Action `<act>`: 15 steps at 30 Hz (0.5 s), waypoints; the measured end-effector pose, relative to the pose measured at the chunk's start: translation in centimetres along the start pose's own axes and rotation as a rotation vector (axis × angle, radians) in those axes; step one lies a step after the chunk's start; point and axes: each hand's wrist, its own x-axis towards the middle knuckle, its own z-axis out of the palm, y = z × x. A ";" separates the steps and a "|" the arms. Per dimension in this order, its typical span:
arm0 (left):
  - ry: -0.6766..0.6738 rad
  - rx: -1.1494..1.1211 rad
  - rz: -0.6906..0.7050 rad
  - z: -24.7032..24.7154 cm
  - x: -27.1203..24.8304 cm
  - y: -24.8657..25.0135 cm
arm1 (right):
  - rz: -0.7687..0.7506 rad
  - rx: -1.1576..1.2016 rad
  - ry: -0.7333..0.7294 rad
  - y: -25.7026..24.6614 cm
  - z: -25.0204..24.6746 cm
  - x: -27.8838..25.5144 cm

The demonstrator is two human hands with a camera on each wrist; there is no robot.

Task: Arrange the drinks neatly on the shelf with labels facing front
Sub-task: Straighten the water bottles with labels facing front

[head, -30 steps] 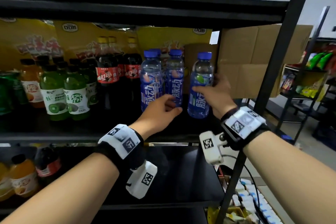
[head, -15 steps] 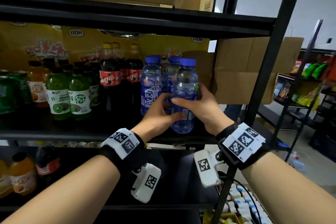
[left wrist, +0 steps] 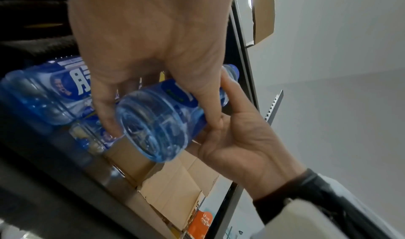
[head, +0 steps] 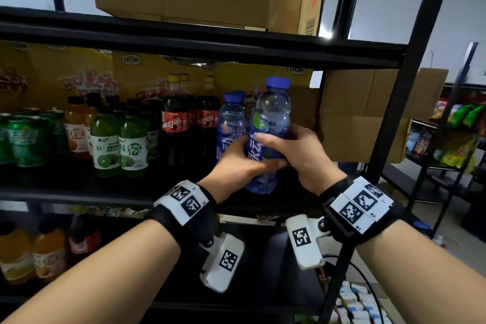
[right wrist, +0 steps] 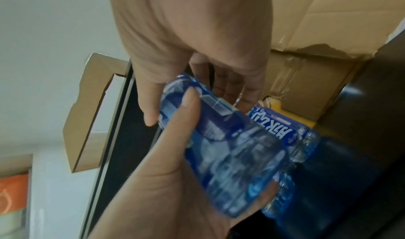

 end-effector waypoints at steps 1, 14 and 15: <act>-0.010 0.019 0.003 0.1 0.0 -0.1 | -0.005 -0.013 0.011 0.0 0.1 0.1; -0.027 0.110 0.021 -0.7 0.6 -1.2 | -0.053 -0.124 -0.005 -0.4 0.3 0.0; -0.018 0.114 0.020 -0.4 0.6 -1.3 | -0.062 -0.124 0.003 -0.4 0.3 0.1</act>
